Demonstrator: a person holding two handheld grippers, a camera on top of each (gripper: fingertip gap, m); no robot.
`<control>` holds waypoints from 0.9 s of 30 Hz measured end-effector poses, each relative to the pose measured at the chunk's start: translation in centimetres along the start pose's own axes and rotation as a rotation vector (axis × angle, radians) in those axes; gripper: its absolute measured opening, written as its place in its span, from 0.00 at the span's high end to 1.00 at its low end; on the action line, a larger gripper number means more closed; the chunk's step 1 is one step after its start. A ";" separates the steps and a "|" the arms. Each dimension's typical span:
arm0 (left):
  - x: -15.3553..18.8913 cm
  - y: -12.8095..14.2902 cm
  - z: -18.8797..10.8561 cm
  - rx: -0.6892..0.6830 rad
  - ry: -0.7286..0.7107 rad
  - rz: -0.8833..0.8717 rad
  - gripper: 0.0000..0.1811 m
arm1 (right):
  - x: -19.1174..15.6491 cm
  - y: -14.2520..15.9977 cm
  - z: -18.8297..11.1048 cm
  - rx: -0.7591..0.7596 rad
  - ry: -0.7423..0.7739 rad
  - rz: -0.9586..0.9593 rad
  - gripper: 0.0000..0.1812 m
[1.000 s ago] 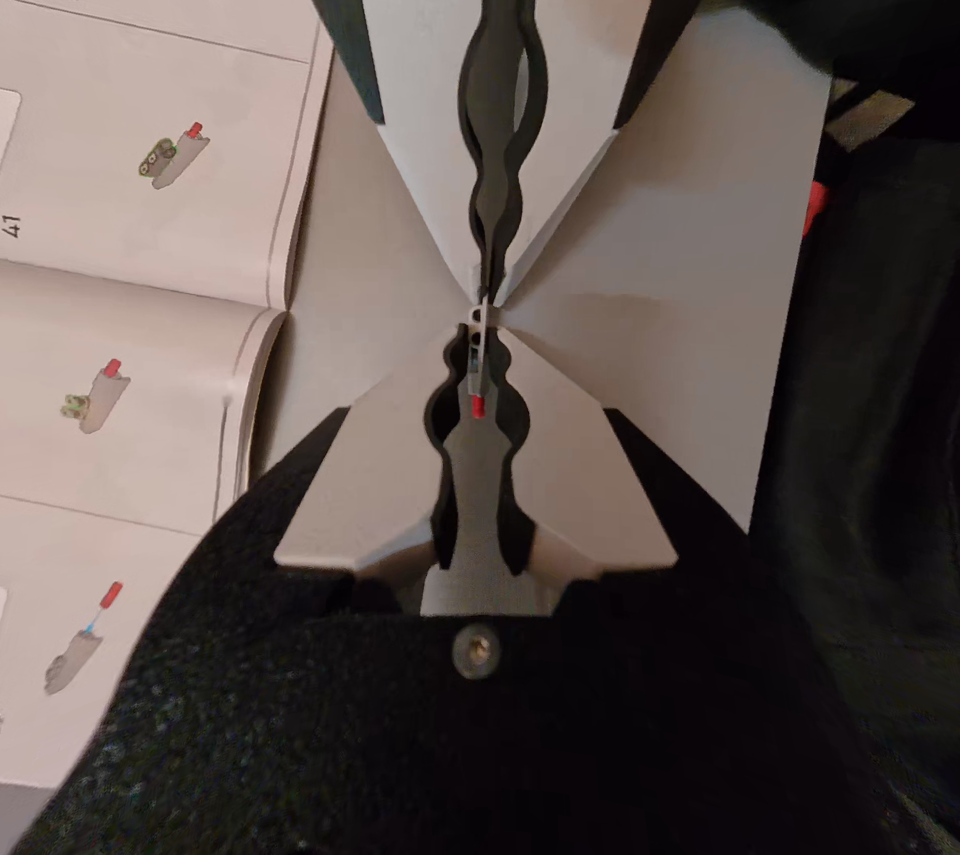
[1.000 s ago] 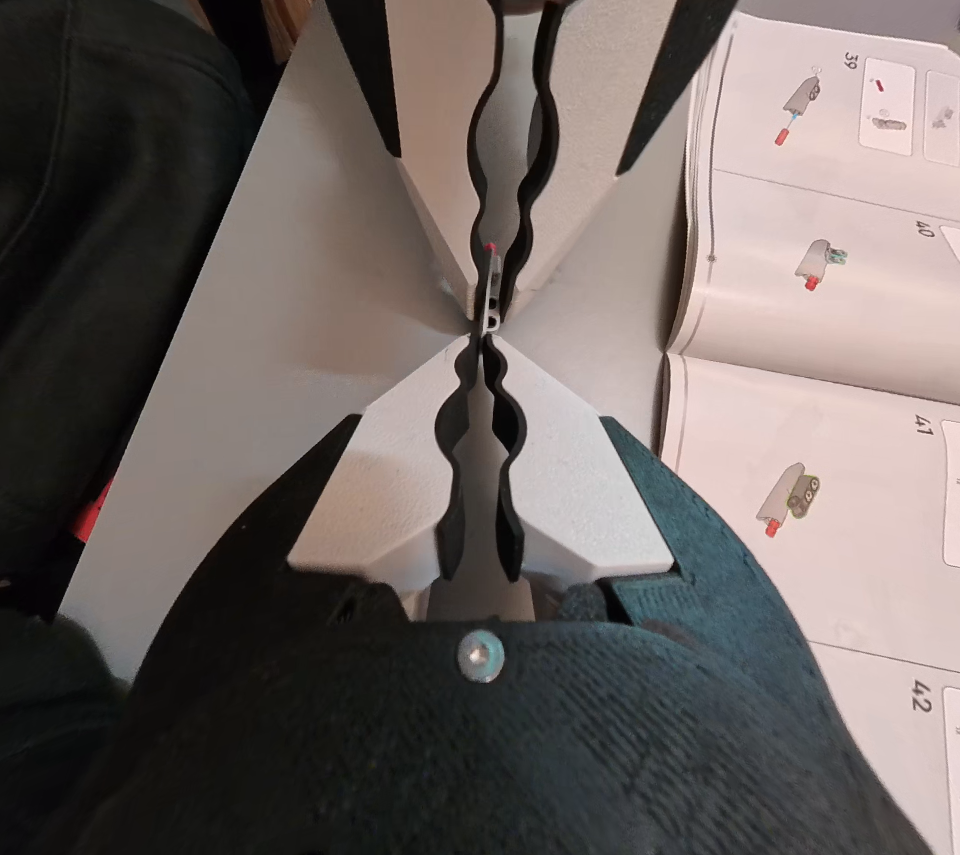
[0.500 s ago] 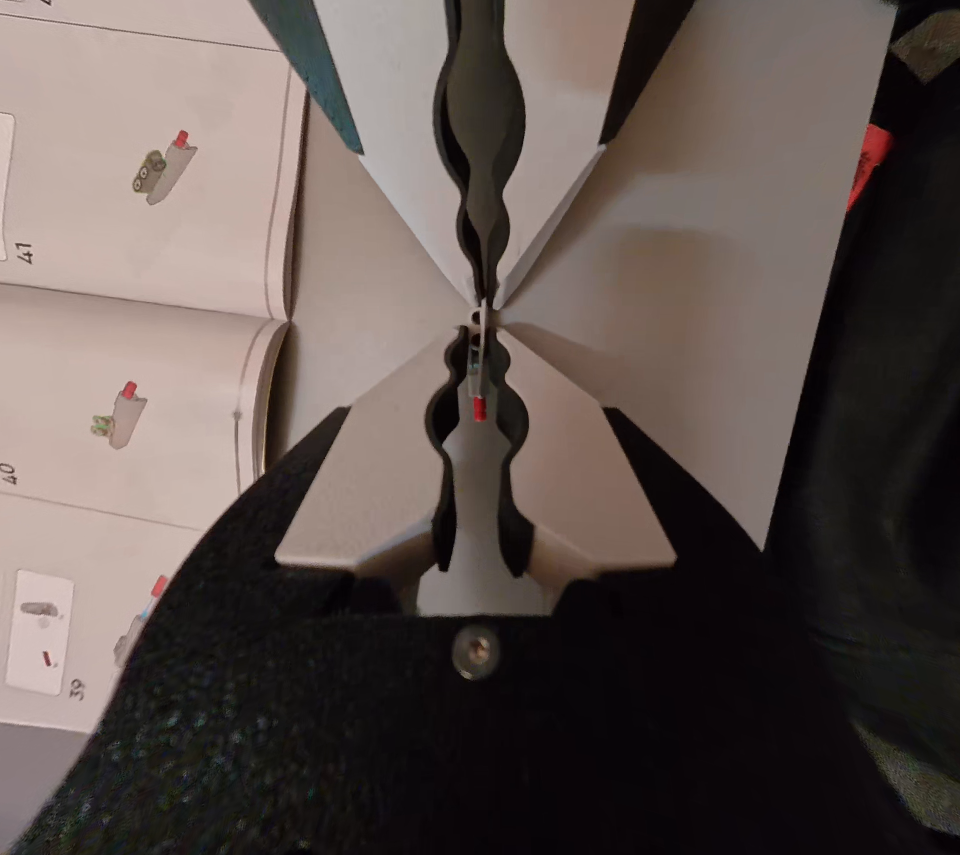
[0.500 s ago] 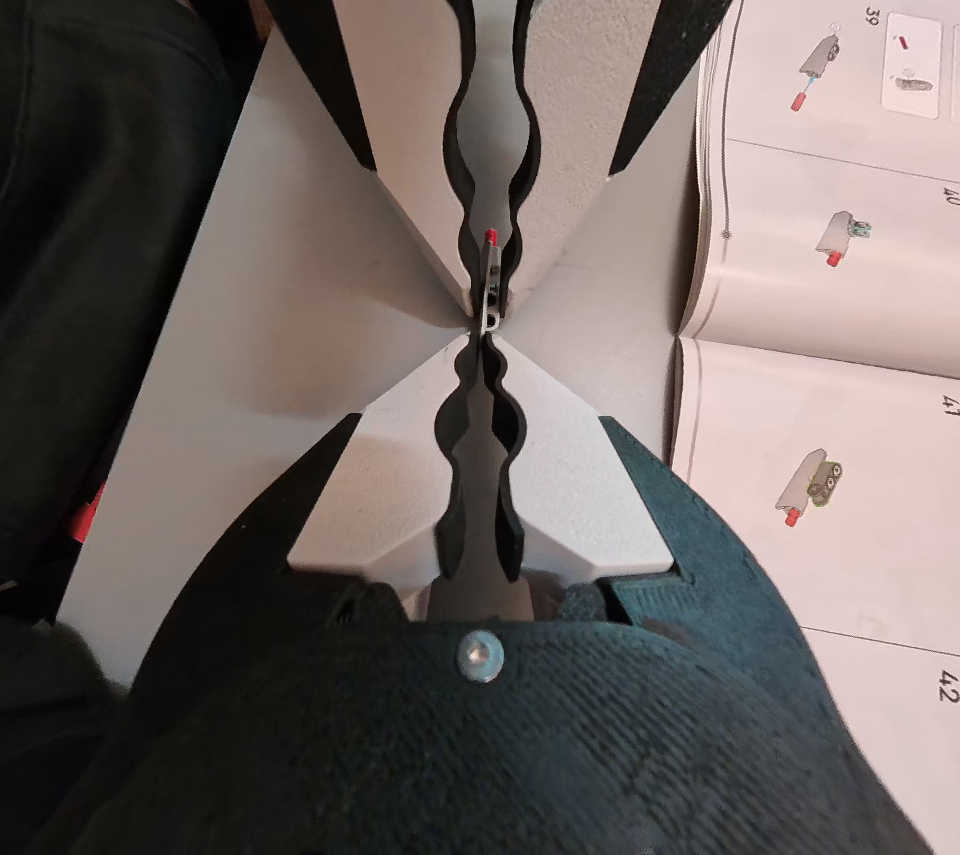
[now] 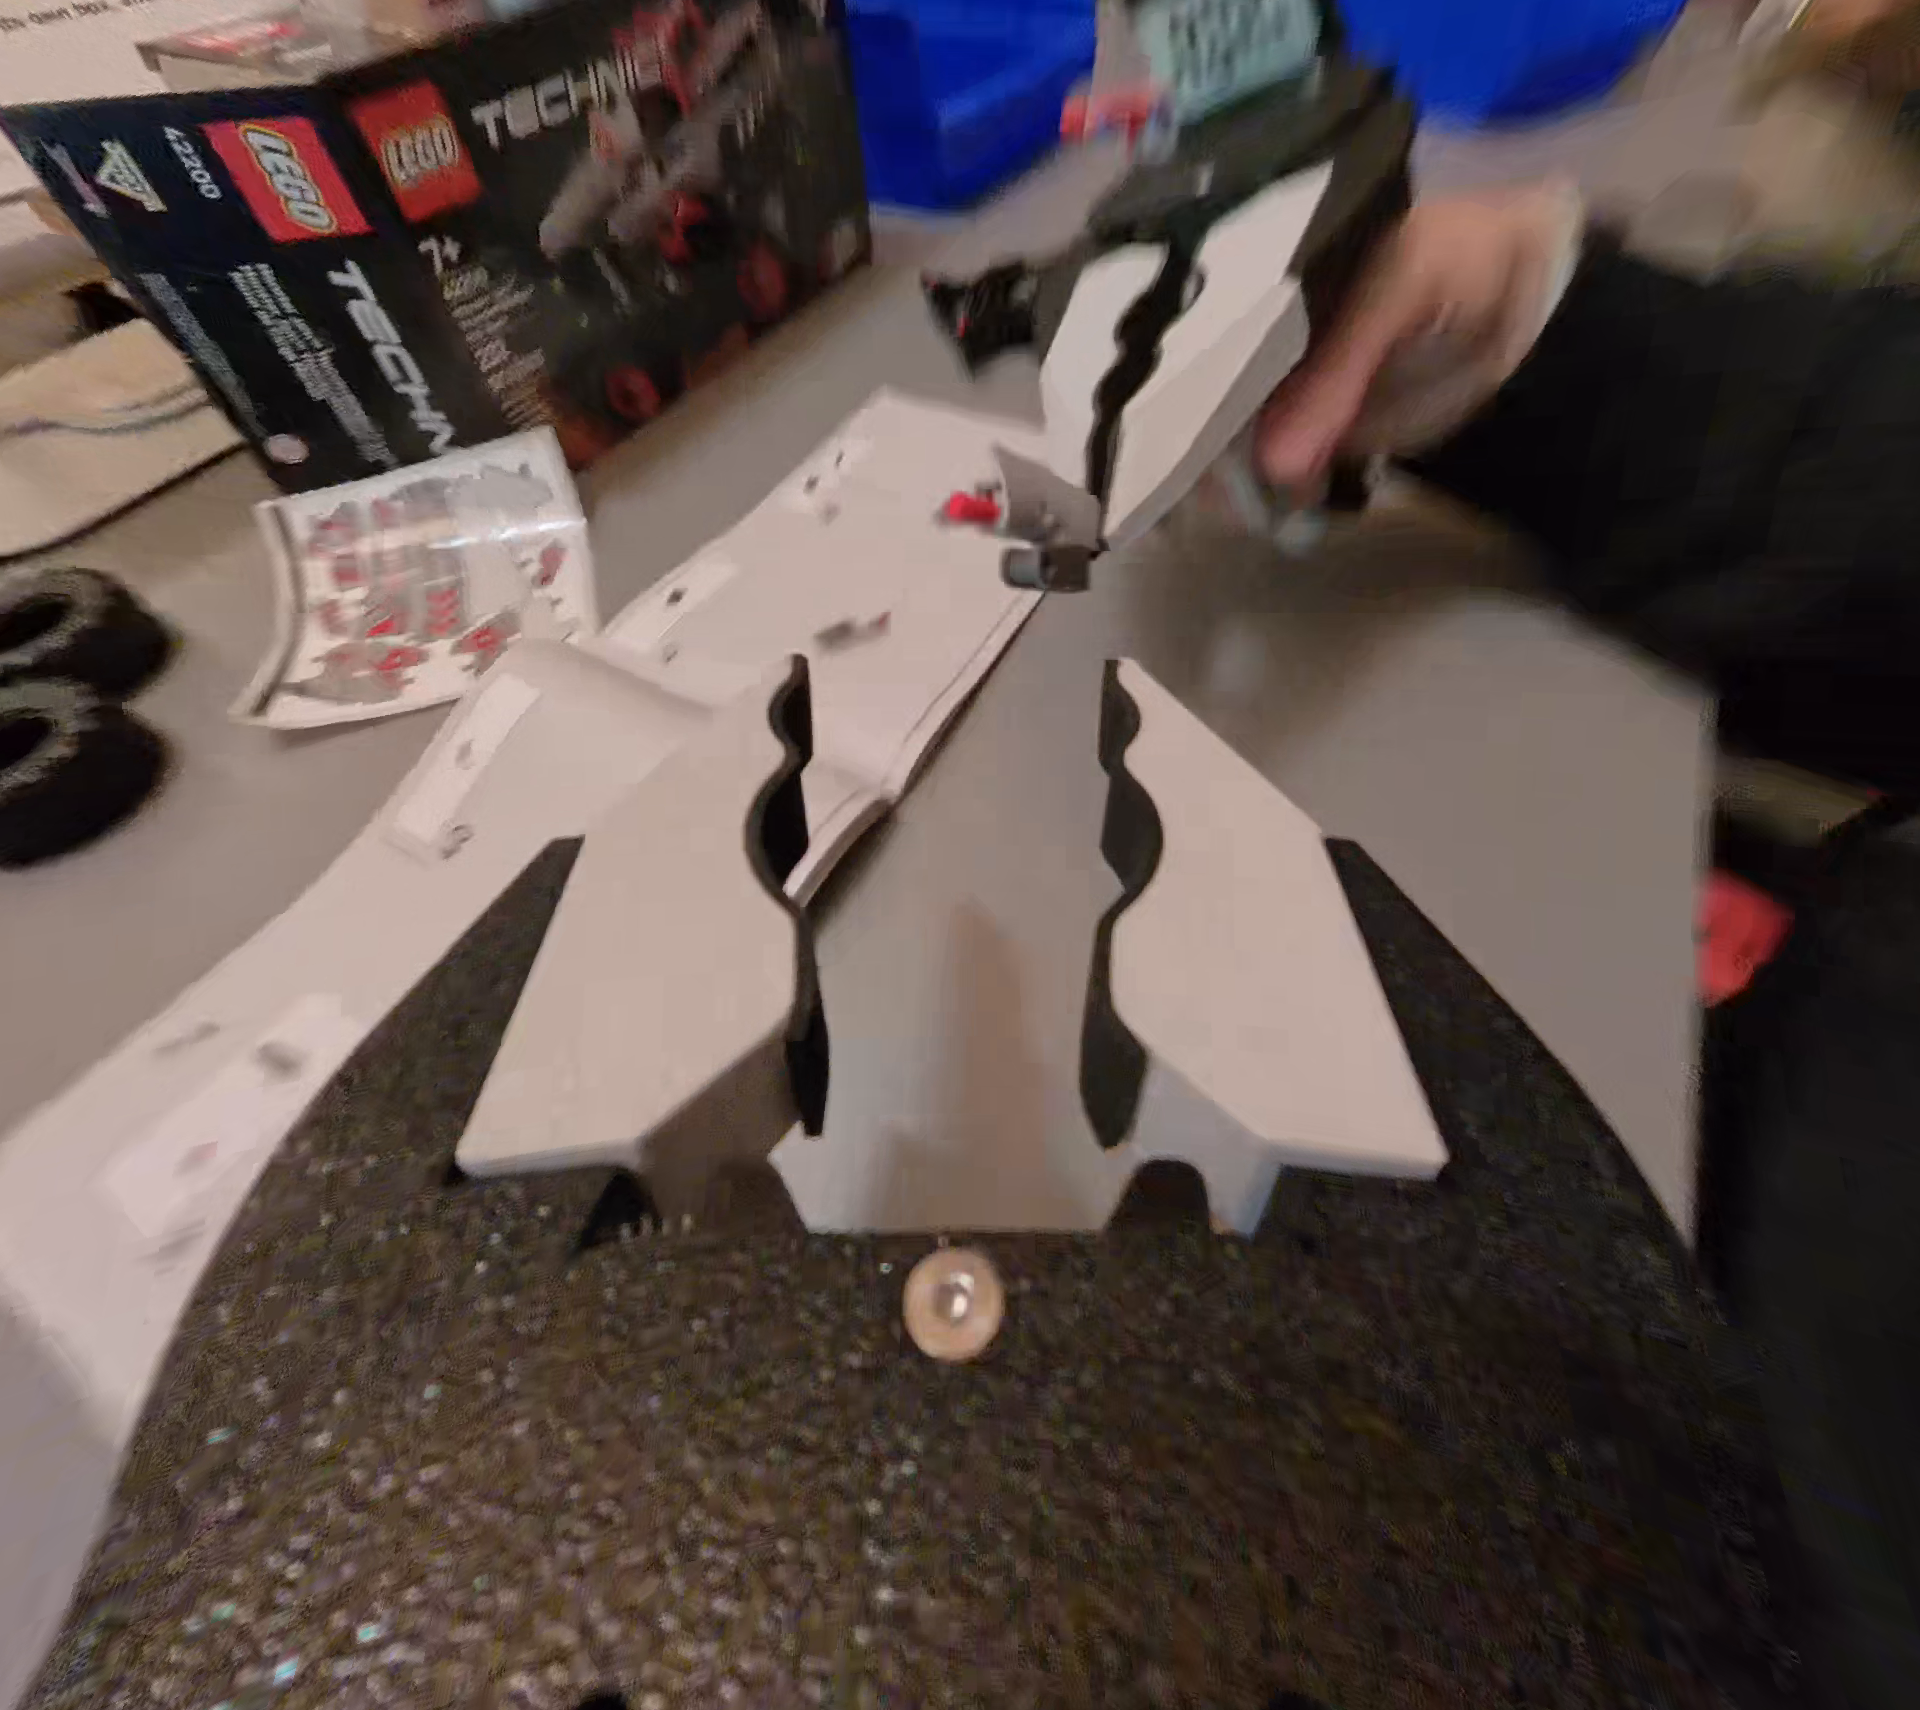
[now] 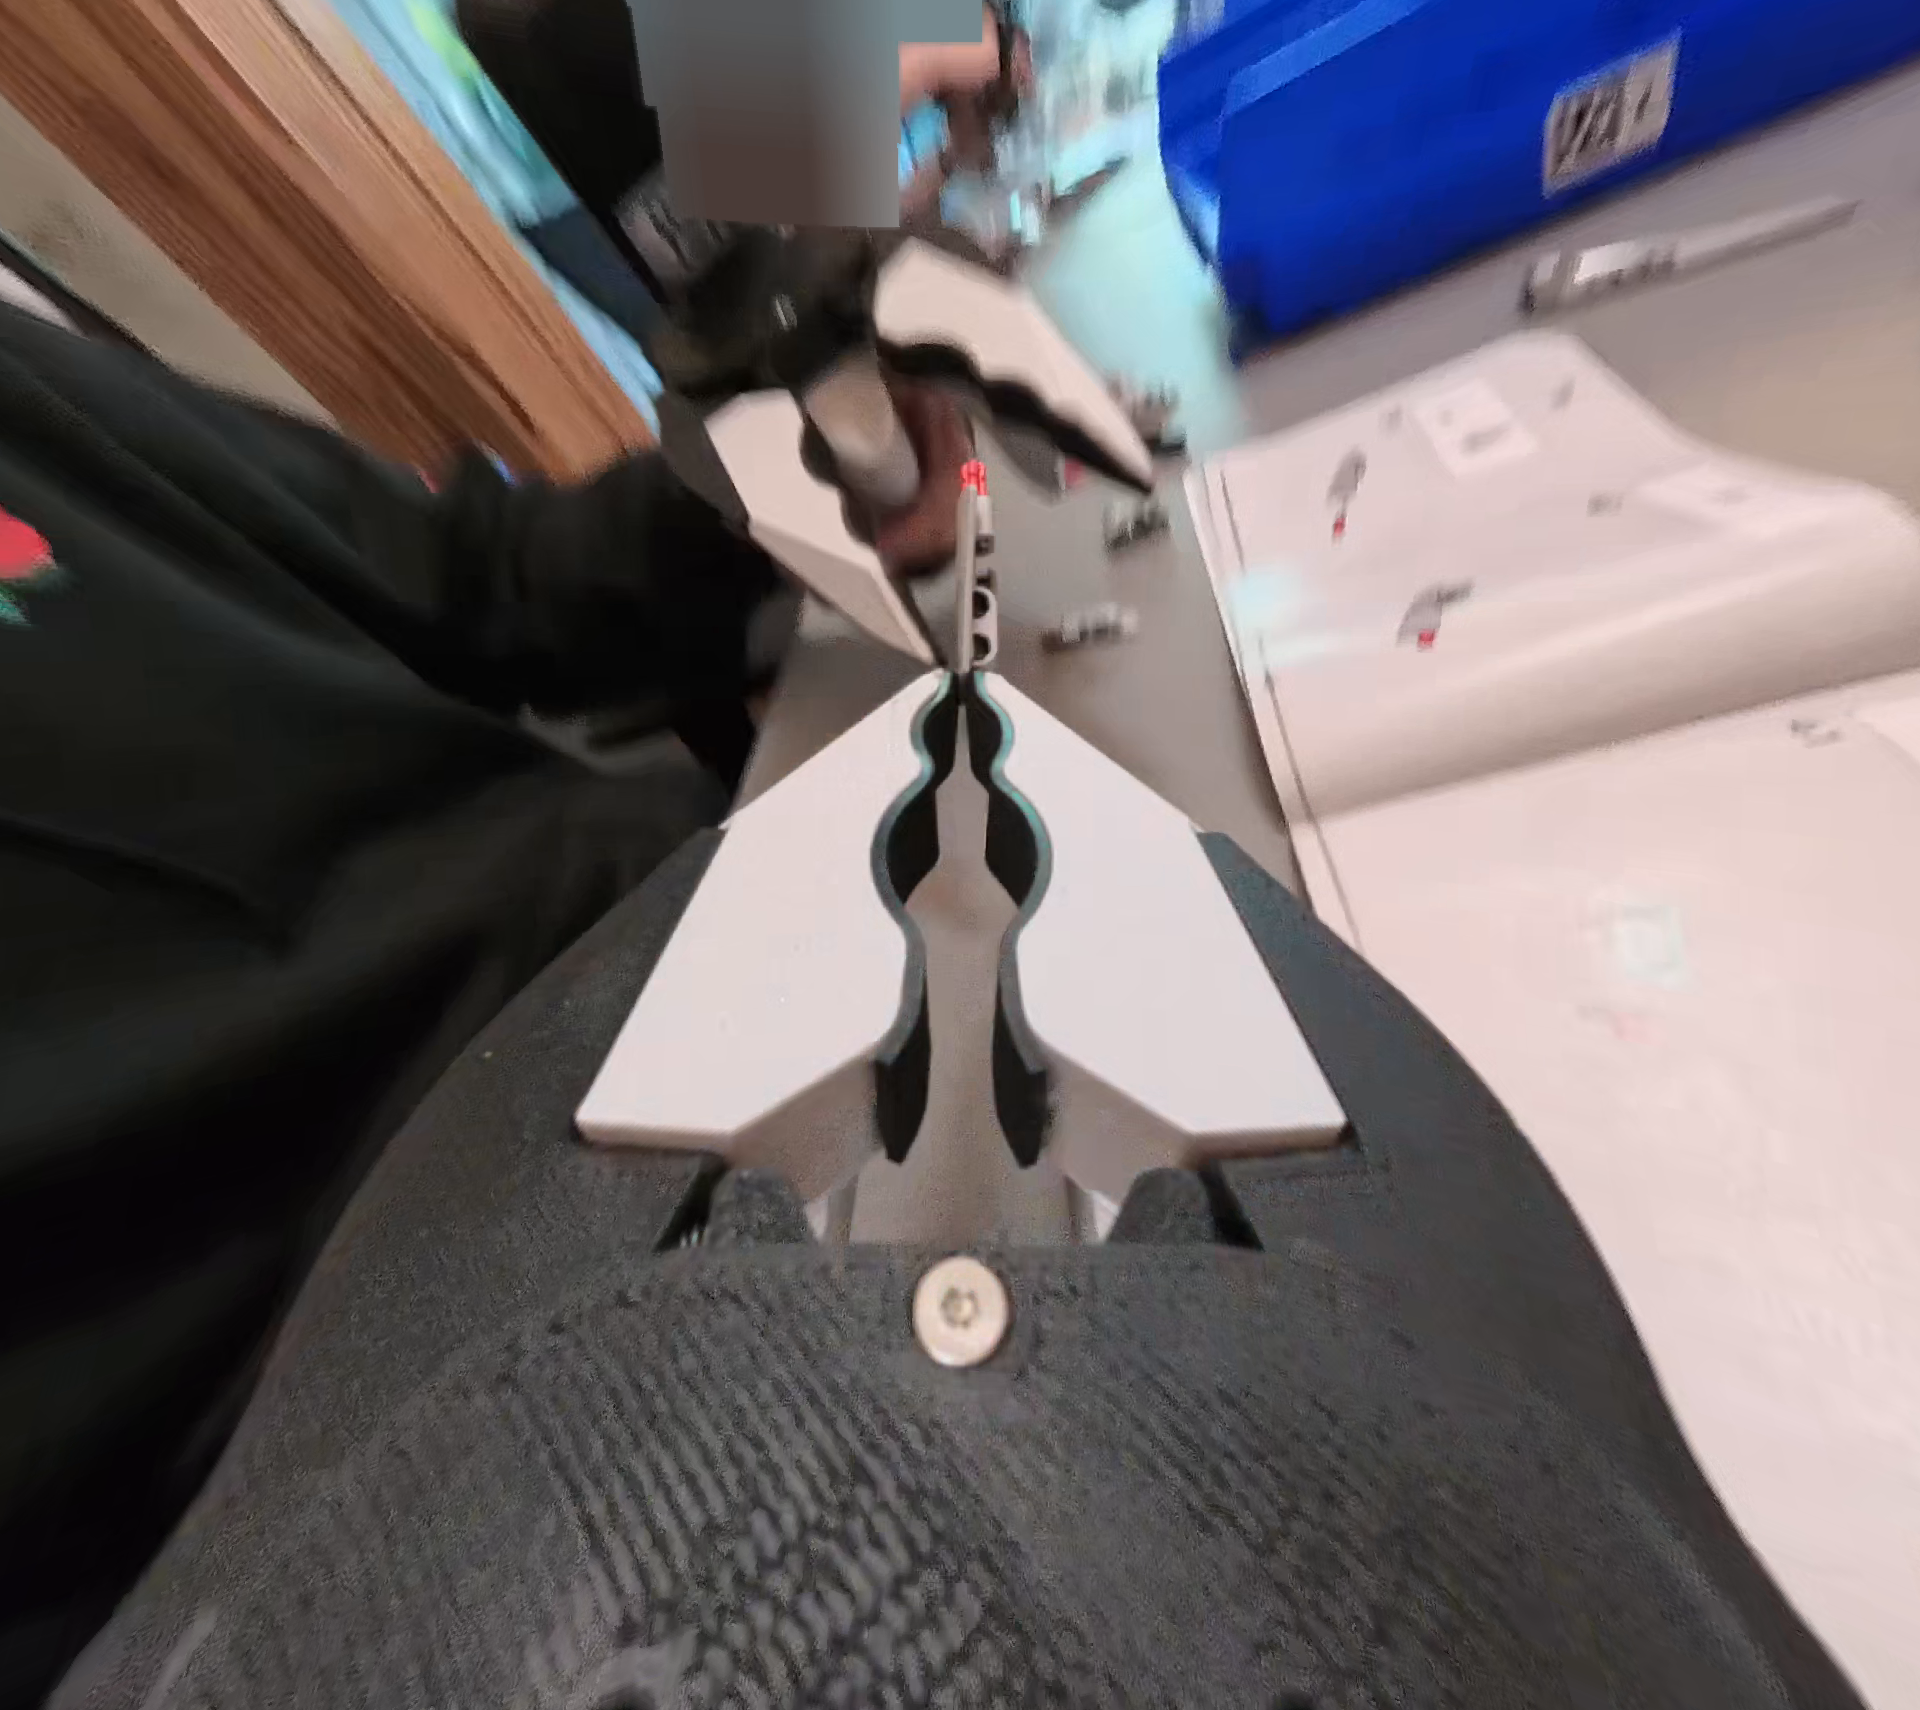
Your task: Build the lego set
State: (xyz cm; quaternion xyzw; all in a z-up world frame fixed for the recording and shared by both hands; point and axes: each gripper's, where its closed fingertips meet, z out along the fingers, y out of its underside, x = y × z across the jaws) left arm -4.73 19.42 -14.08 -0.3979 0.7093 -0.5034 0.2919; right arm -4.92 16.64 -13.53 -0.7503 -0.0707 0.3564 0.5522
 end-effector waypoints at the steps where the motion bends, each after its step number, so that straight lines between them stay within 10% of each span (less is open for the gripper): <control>1: 0.5 -1.1 0.0 0.068 0.051 -0.077 0.74 | -0.4 -1.3 -0.4 0.087 -0.026 0.011 1.00; 12: 2.1 -7.3 -0.3 0.367 0.268 -0.268 0.97 | -2.8 -6.4 -1.2 0.649 -0.089 0.048 1.00; 21: 2.7 -5.2 -0.3 0.227 0.470 -0.384 0.98 | -2.6 -4.2 -0.4 0.589 -0.015 0.102 1.00; 27: 3.3 -3.9 -0.2 0.059 0.626 -0.368 0.98 | -0.9 -2.2 -1.7 0.443 0.239 0.019 0.80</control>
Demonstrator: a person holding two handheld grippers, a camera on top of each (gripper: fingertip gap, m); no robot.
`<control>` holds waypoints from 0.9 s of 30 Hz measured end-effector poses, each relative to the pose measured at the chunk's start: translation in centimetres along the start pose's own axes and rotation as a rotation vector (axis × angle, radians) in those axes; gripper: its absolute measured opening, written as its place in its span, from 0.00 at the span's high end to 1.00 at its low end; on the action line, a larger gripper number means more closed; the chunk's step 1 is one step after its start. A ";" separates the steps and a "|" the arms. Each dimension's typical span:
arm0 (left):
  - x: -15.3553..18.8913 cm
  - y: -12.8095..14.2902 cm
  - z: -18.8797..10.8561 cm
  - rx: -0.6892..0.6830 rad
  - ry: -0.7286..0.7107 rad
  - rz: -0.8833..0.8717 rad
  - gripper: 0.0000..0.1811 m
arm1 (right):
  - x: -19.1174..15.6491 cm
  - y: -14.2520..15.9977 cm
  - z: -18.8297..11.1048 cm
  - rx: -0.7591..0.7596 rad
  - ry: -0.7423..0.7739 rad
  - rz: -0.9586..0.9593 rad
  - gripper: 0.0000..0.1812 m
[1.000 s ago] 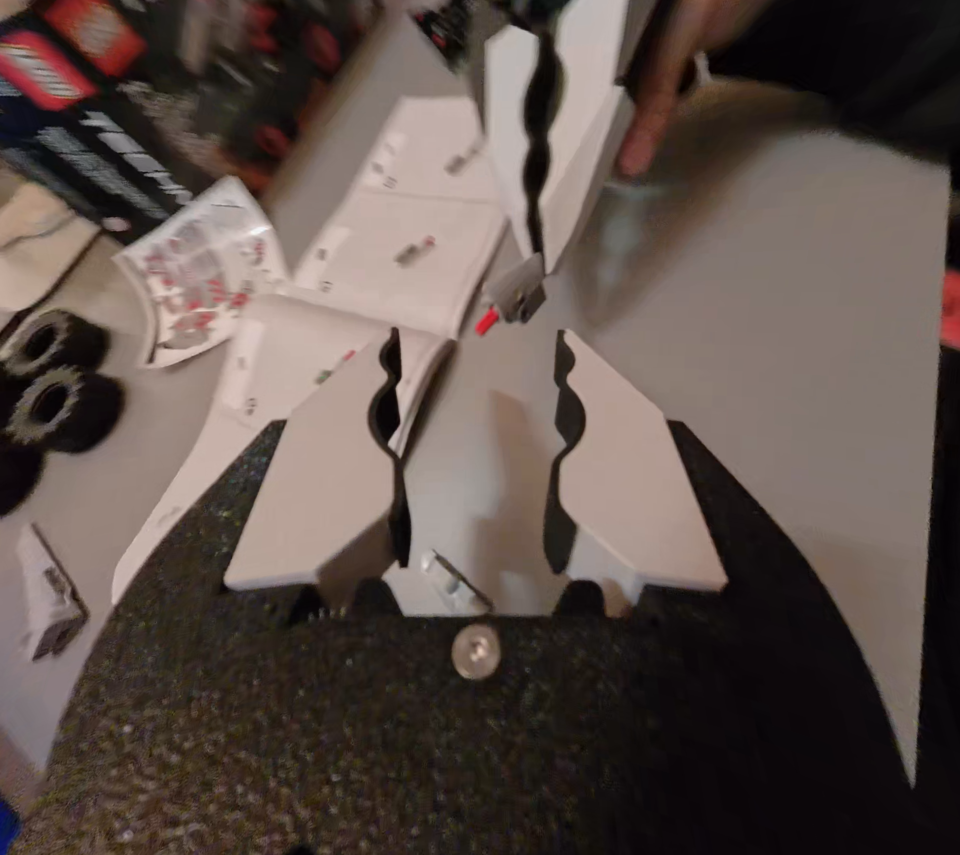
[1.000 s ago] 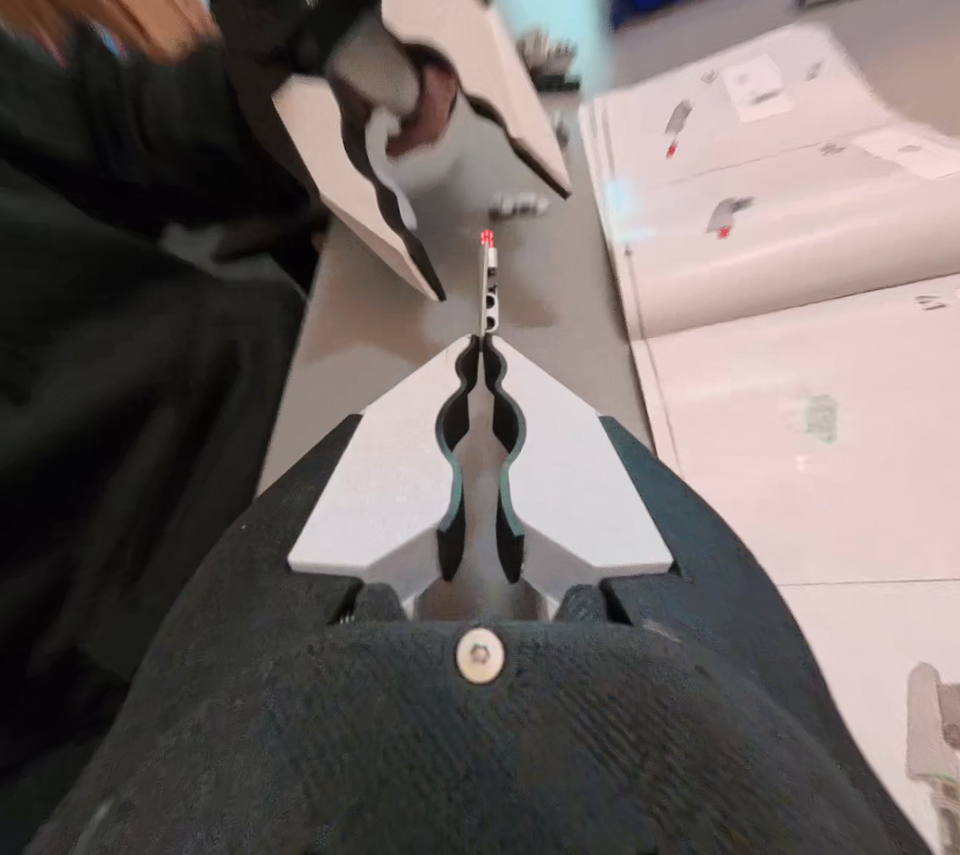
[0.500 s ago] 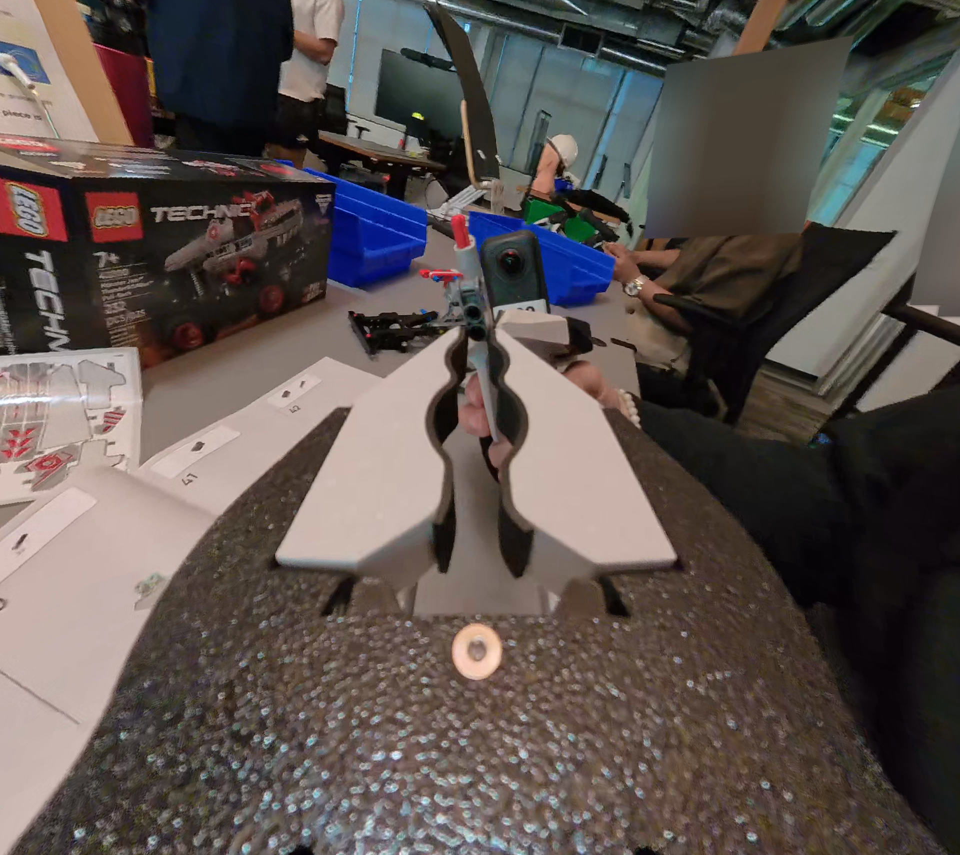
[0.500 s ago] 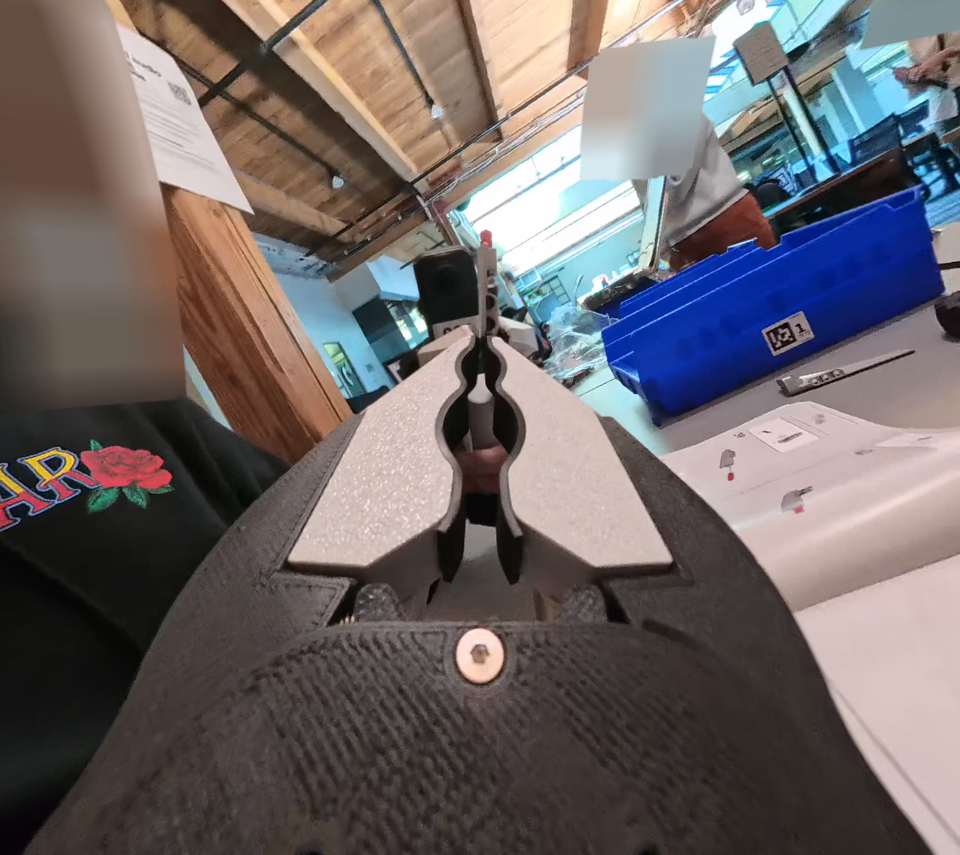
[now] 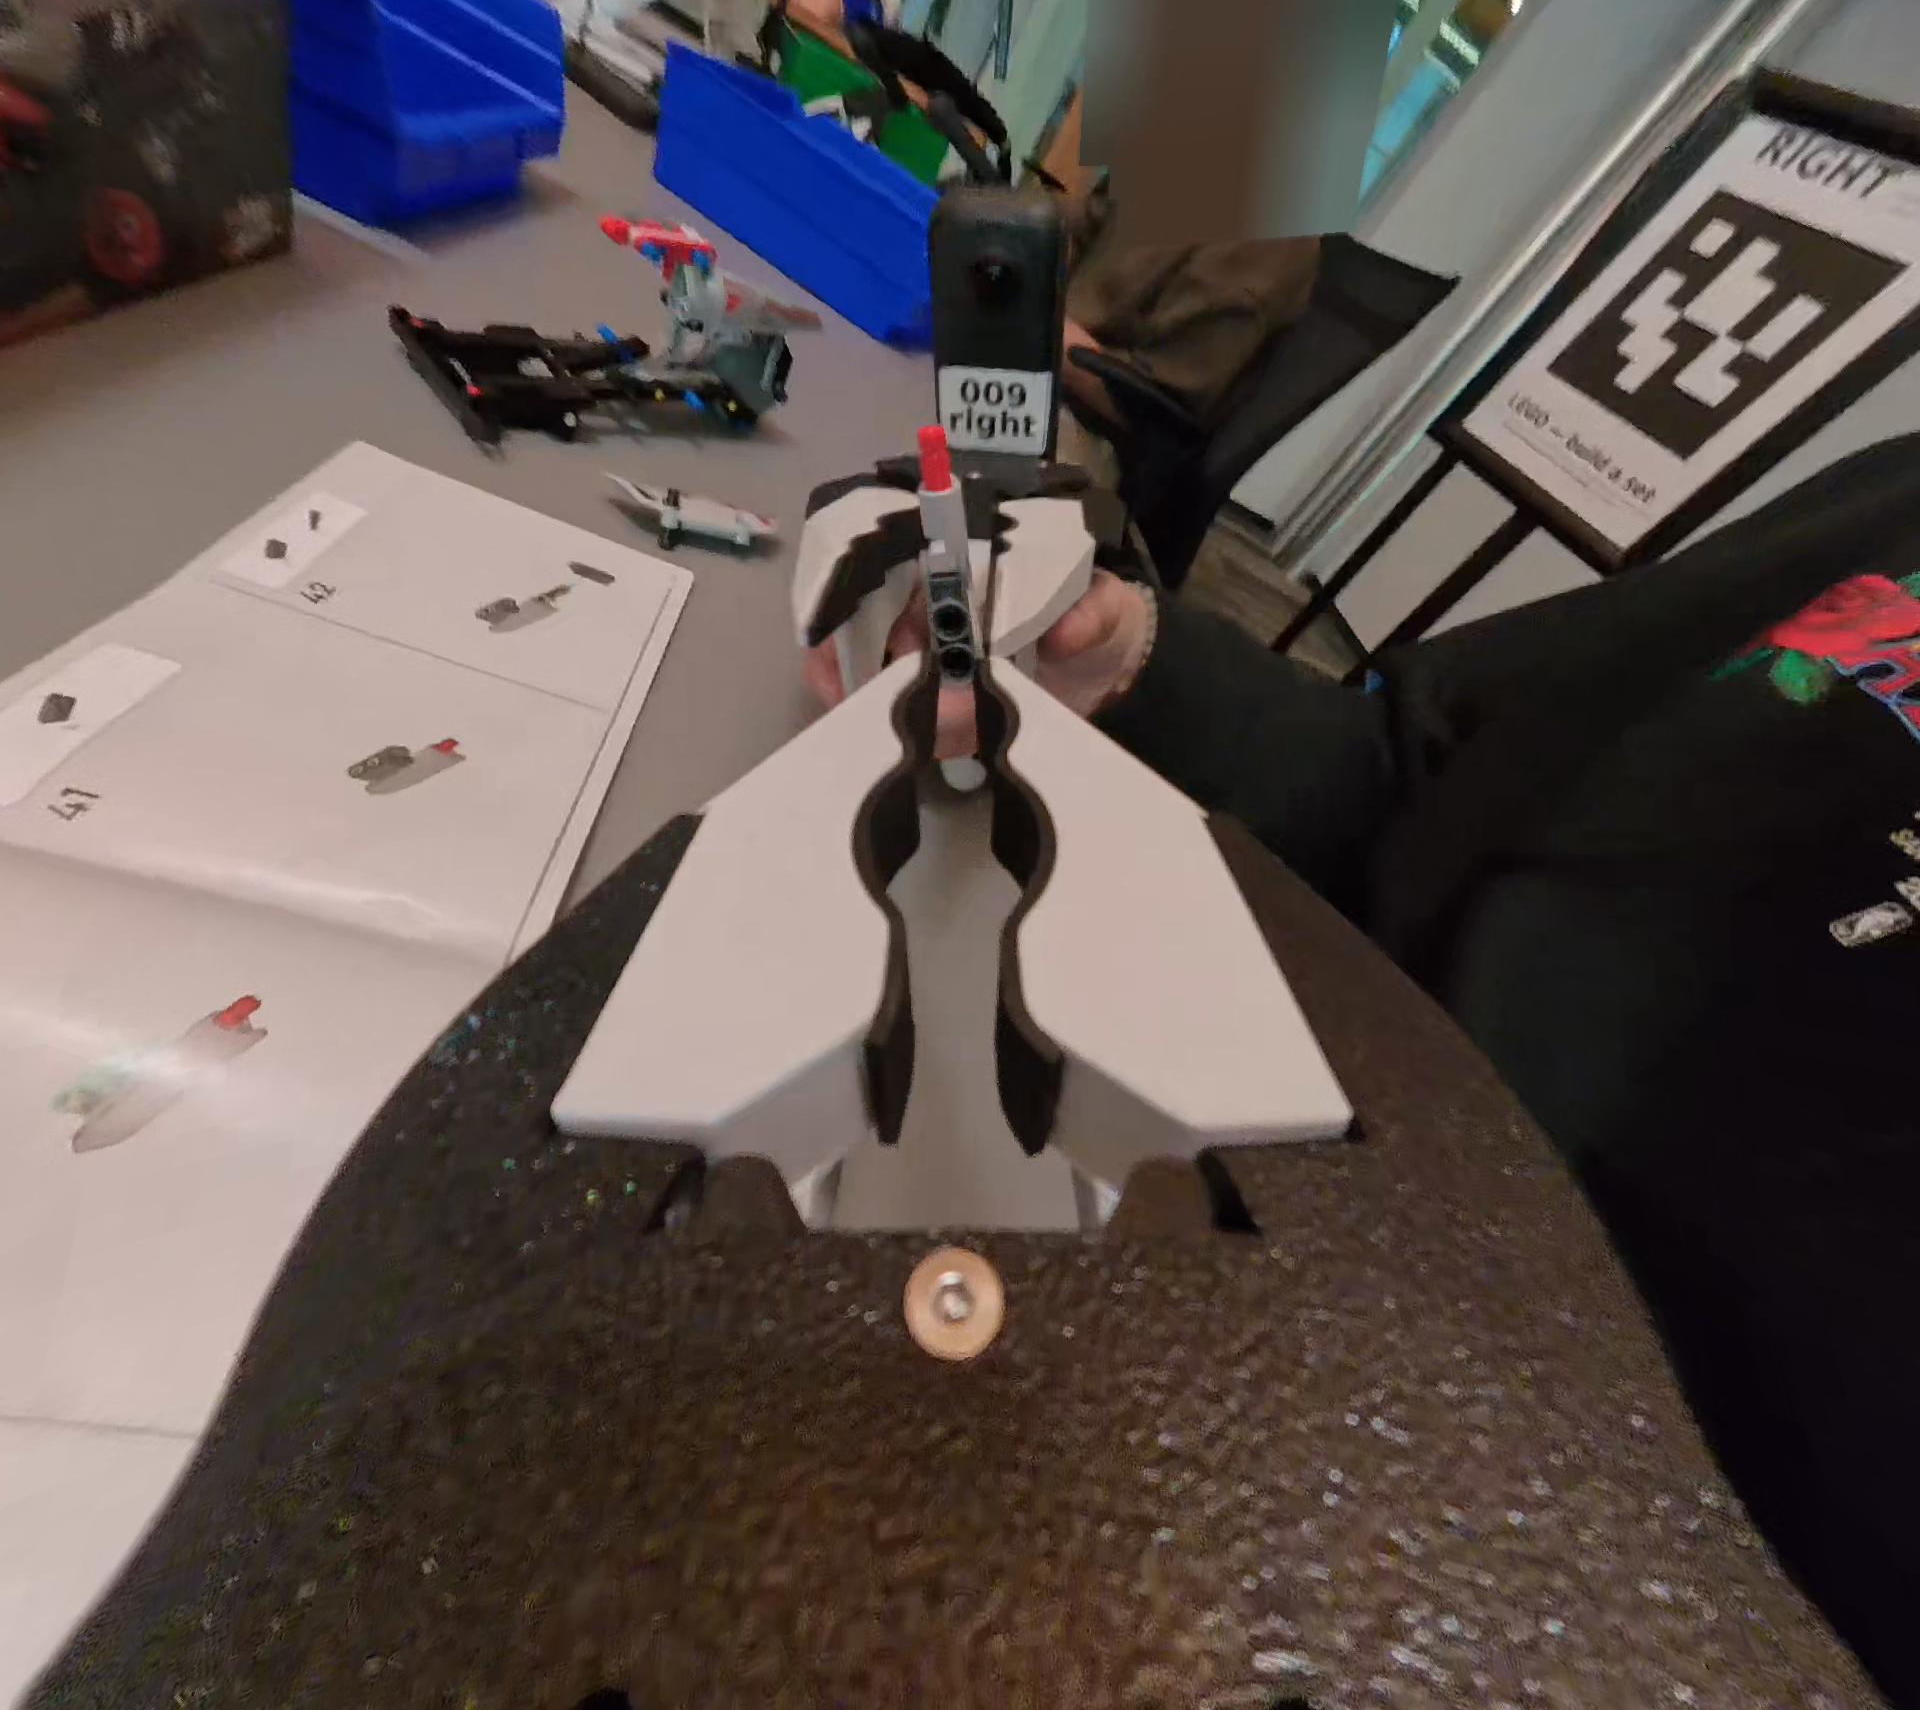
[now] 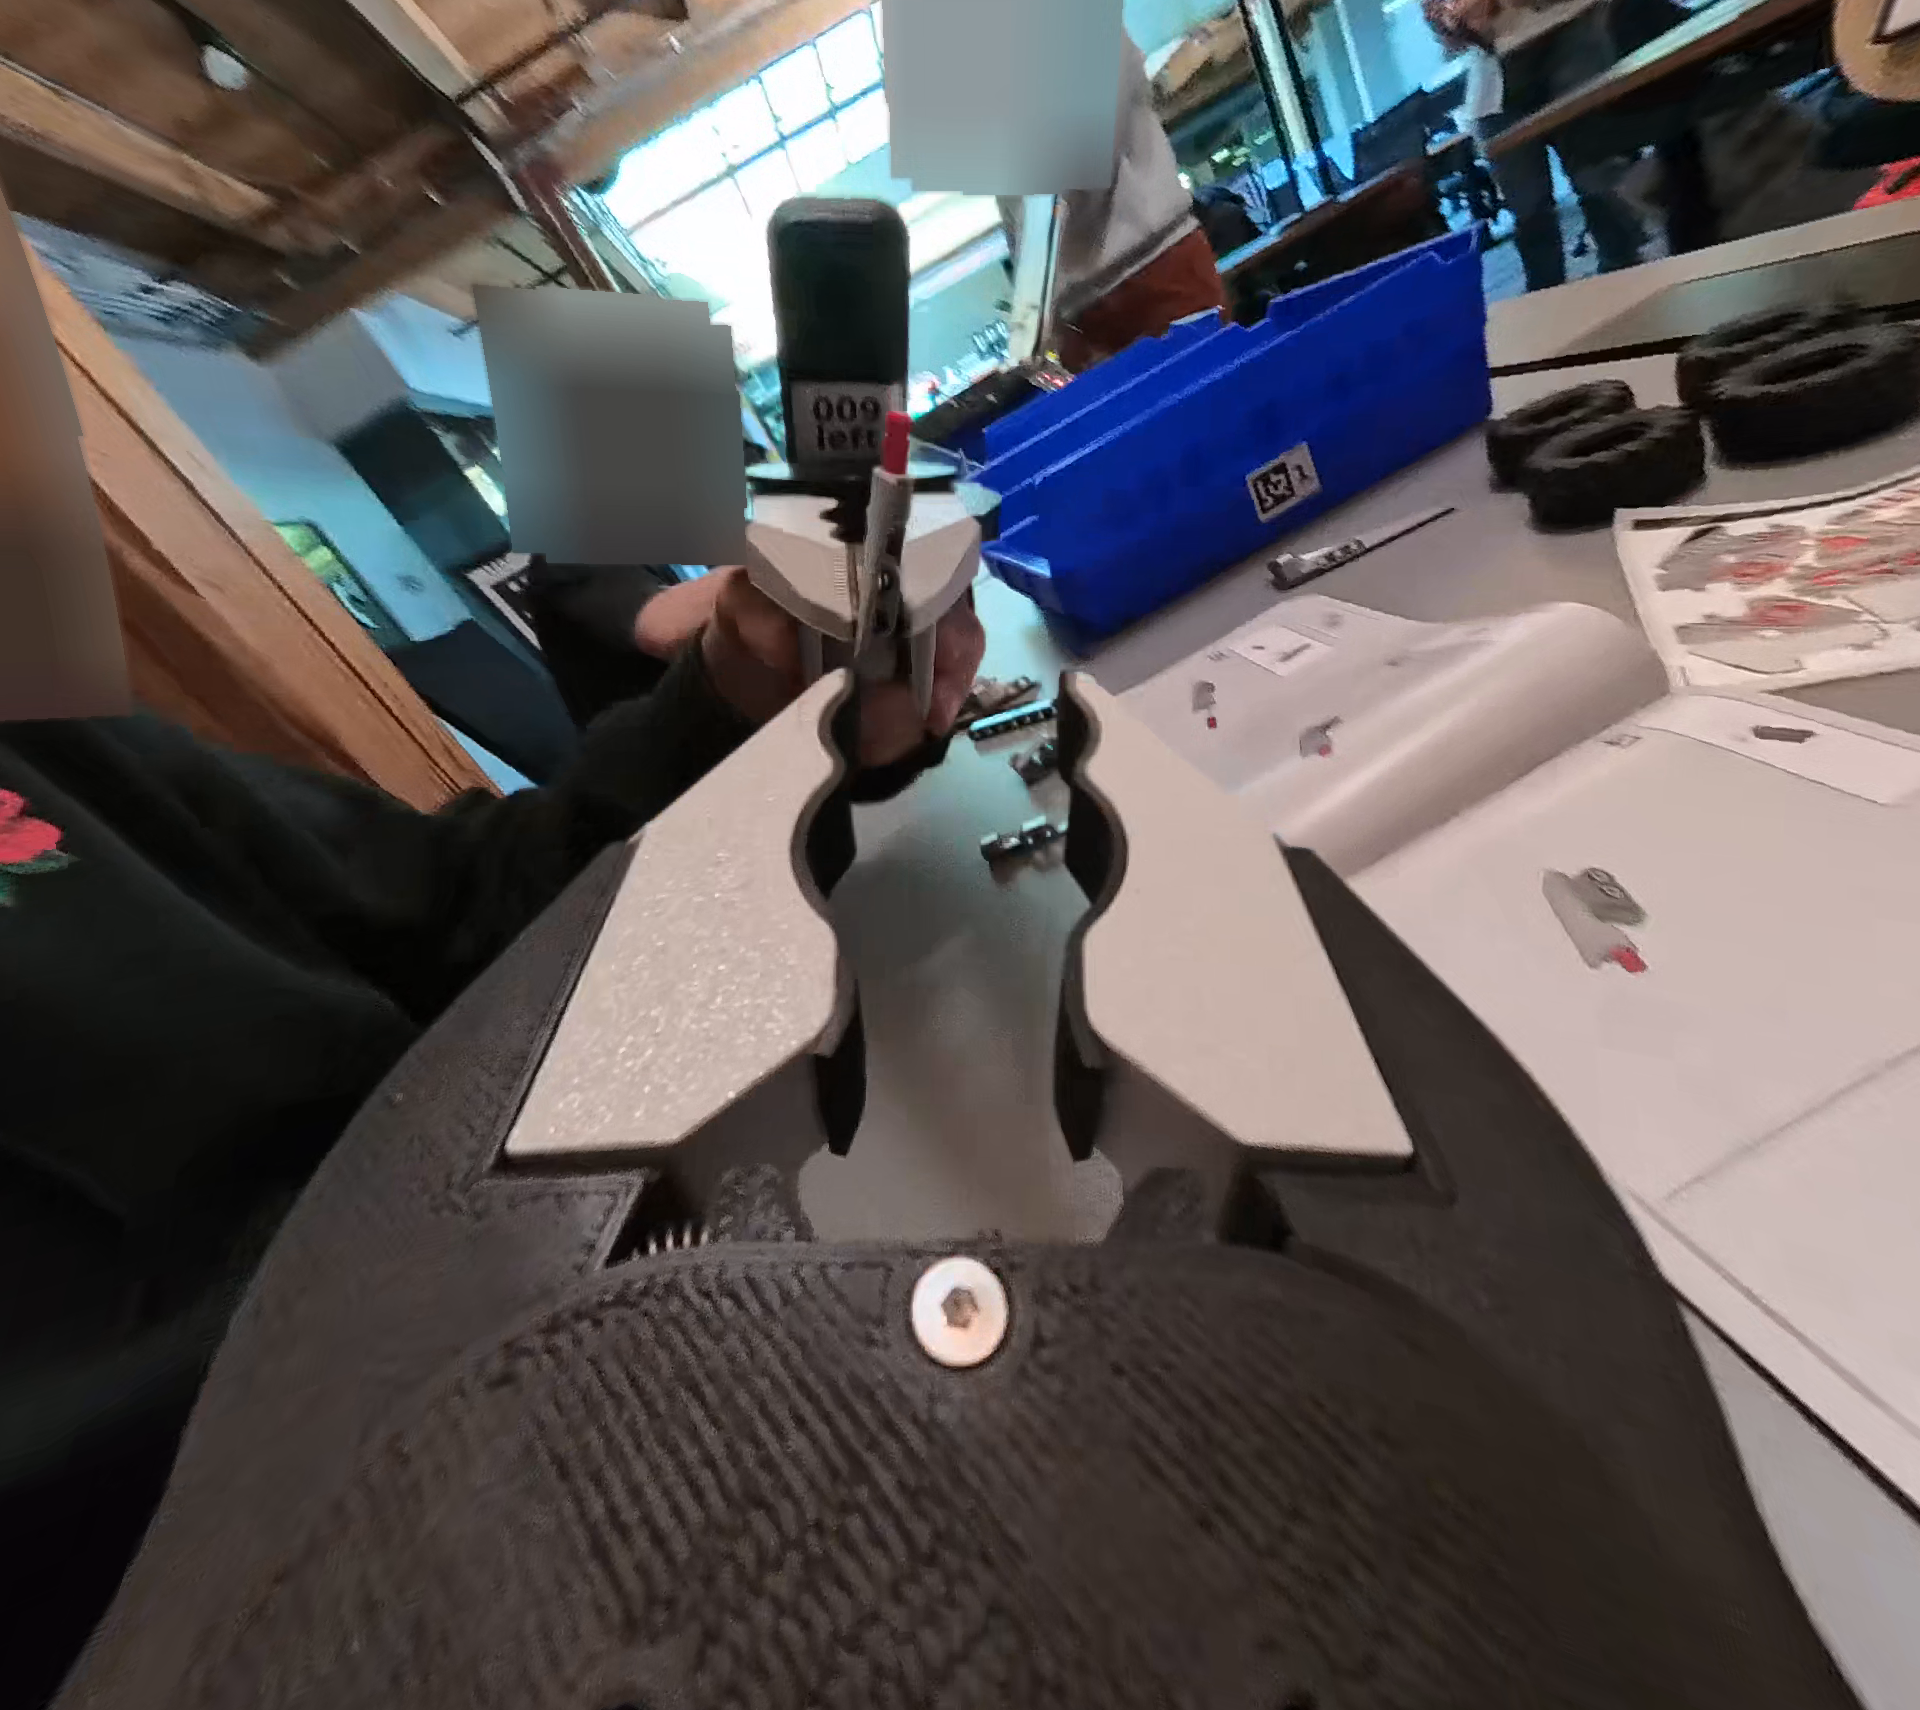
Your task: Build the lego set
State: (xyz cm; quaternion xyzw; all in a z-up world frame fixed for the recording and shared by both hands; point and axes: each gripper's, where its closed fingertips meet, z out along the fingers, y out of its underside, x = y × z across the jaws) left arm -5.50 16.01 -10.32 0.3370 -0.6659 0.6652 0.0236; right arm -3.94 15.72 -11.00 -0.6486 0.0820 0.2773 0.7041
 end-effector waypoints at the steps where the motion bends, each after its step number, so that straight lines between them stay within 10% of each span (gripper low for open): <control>1: 0.1 0.3 0.2 -0.036 0.020 0.007 0.98 | -0.2 0.2 -0.1 -0.009 0.001 -0.009 0.82; 13: 0.9 2.7 1.3 -0.195 0.115 0.055 0.98 | -3.0 2.5 -0.5 -0.056 -0.083 0.068 0.98; 27: 1.3 4.5 1.0 -0.313 0.176 0.017 0.97 | -2.6 3.2 -0.4 -0.118 -0.059 0.055 0.90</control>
